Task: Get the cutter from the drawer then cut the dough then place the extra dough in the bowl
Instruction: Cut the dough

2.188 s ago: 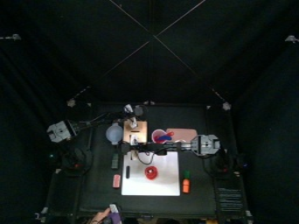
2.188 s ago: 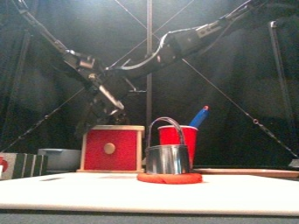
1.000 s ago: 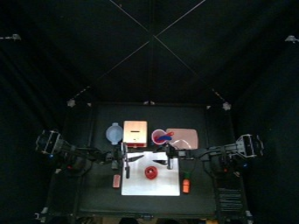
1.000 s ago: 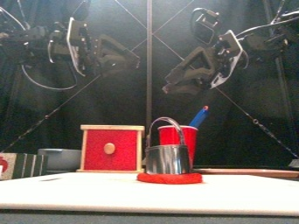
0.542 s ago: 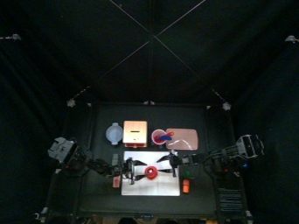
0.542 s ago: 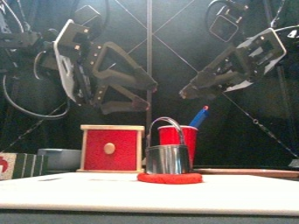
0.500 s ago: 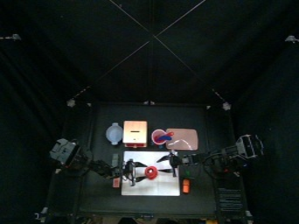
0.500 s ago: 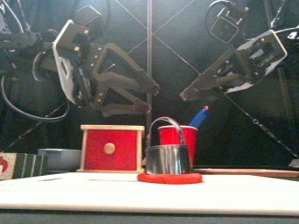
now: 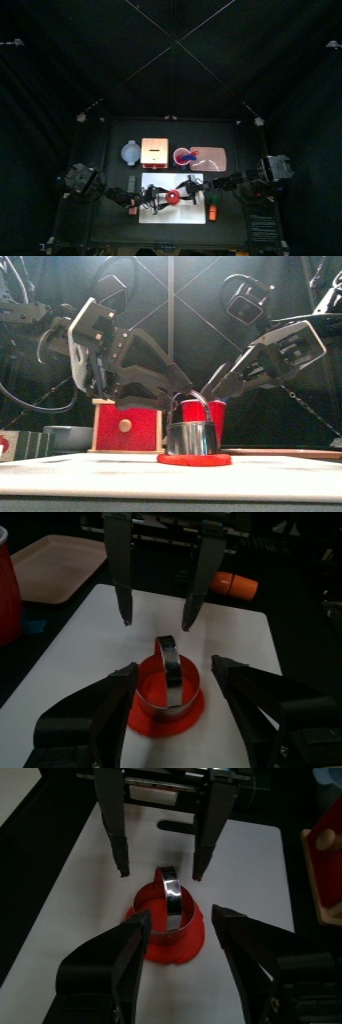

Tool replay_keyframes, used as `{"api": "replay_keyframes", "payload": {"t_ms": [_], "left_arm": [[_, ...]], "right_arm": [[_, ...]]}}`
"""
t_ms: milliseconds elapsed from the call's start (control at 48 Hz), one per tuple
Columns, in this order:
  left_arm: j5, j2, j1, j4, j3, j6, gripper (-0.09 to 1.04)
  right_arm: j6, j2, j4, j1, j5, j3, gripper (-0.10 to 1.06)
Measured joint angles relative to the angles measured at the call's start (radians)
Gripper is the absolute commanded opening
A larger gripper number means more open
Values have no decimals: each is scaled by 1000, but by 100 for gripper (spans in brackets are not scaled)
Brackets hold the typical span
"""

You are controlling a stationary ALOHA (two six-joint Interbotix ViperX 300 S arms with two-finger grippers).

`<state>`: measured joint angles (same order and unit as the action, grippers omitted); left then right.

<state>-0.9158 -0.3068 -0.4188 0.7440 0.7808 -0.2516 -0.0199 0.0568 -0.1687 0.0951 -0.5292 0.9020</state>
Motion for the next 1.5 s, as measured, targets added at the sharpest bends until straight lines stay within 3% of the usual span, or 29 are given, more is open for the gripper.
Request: {"api": "replay_keyframes", "payload": {"t_ms": [354, 812, 1229, 1500], "left_arm": [[37, 0, -17, 2, -2, 0, 88], [41, -21, -11, 18, -14, -78, 86], [57, -23, -9, 35, -15, -95, 85], [75, -26, -9, 34, -20, -97, 65]], "right_arm": [[-2, 28, 2, 11, -18, -11, 83], [-2, 63, 2, 12, -48, -9, 65], [-2, 63, 3, 12, -46, -9, 65], [-2, 66, 3, 12, -48, -11, 65]]}}
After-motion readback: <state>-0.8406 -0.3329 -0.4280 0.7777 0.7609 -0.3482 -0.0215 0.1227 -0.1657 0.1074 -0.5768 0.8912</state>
